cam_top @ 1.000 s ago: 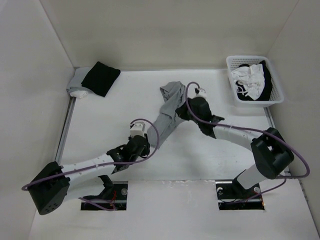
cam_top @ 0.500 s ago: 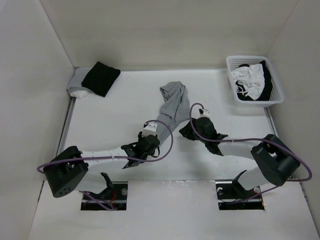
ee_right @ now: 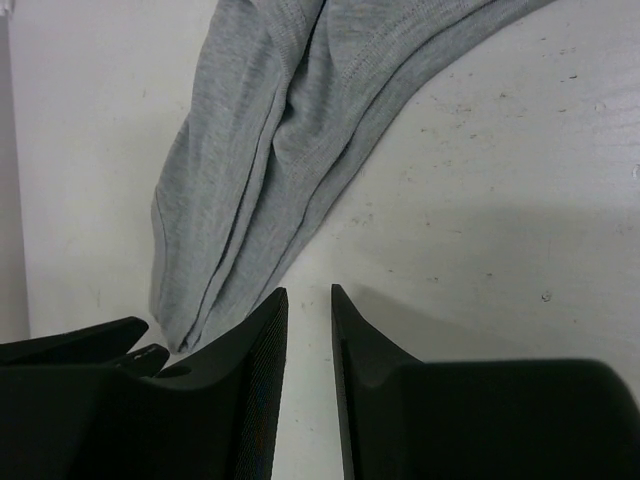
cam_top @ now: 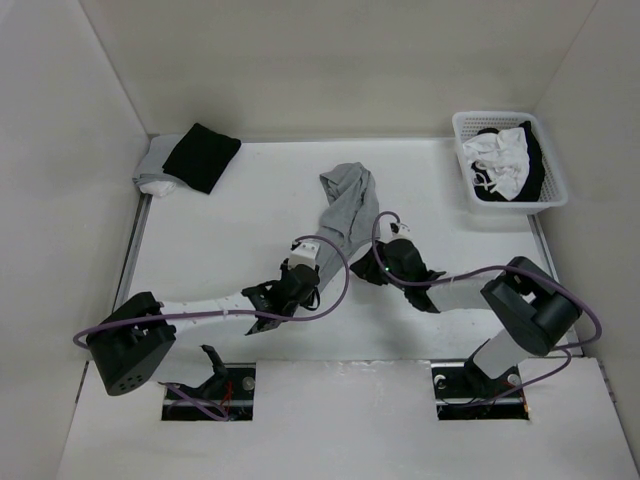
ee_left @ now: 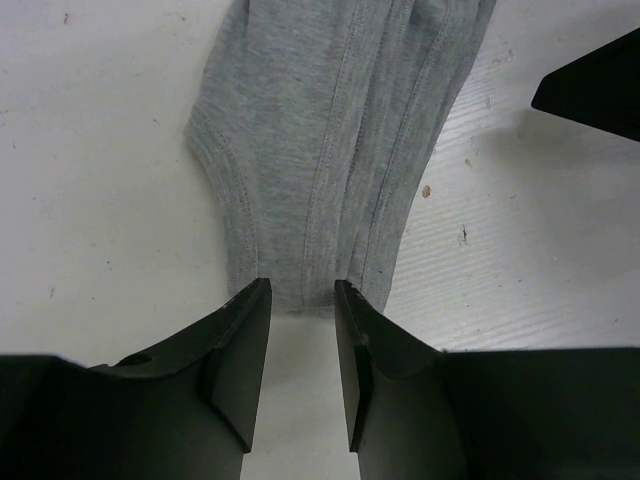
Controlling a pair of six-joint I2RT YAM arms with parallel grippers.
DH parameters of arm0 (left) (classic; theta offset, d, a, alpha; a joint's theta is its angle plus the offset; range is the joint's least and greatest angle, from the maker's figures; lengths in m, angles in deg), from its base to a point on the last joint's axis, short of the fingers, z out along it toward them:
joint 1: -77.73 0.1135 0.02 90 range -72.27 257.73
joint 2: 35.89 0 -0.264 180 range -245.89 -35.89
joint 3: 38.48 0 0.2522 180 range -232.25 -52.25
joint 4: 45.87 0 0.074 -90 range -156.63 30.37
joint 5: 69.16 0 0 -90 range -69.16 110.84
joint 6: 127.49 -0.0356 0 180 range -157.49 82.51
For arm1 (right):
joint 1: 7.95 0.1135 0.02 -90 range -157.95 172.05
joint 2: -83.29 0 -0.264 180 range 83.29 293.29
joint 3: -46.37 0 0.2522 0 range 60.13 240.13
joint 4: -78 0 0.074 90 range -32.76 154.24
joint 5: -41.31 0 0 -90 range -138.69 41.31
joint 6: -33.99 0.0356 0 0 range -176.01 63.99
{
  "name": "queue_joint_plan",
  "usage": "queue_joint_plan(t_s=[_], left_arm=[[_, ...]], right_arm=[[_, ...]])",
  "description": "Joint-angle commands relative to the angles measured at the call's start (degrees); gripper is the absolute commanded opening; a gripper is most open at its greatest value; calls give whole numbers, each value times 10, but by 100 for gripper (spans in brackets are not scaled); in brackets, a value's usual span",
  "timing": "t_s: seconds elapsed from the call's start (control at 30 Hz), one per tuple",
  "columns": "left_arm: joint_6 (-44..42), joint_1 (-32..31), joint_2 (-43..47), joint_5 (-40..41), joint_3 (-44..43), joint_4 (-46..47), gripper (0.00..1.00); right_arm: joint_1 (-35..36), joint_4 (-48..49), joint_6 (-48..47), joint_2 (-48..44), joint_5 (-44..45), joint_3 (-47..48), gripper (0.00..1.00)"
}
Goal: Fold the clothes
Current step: Flatten the tank top out
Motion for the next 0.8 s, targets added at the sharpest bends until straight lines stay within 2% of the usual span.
queue_joint_plan(t_s=[0.0, 0.27, 0.43, 0.77], left_arm=[[4, 2, 17, -5, -14, 9, 32], [41, 14, 12, 11, -7, 5, 38], [46, 11, 24, 0, 0, 9, 30], [9, 2, -13, -1, -8, 26, 31]], right_arm=[[5, 55, 10, 11, -7, -3, 28], [13, 62, 10, 23, -14, 1, 29], [30, 61, 12, 27, -15, 5, 31], [35, 66, 17, 27, -15, -1, 32]])
